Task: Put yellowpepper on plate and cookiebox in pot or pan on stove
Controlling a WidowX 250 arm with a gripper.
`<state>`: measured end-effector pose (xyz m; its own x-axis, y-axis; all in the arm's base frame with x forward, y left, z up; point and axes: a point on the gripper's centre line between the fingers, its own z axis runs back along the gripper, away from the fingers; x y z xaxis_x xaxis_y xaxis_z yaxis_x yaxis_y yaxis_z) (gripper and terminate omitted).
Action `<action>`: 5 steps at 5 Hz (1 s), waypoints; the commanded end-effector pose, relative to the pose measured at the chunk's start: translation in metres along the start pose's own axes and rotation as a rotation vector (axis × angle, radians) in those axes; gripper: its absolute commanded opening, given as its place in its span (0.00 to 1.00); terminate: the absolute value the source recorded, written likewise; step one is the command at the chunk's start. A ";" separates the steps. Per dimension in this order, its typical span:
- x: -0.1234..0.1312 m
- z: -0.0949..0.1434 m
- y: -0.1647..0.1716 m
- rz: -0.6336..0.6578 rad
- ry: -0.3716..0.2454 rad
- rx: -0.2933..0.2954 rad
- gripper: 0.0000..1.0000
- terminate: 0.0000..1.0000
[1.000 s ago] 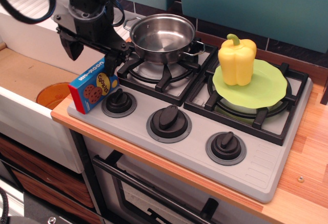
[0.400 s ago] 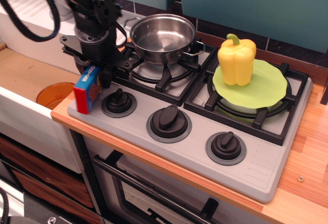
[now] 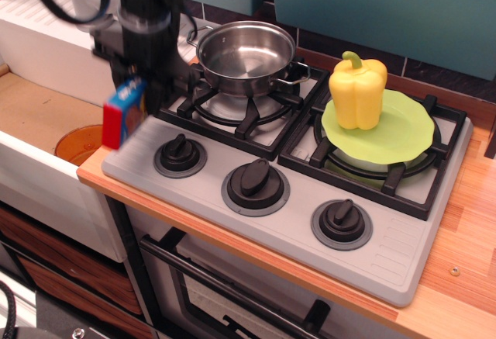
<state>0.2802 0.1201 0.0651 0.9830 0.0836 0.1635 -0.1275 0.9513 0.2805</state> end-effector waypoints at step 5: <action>0.100 0.075 -0.034 0.048 -0.012 -0.046 0.00 0.00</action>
<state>0.3642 0.0695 0.1196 0.9834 0.1287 0.1280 -0.1552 0.9618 0.2256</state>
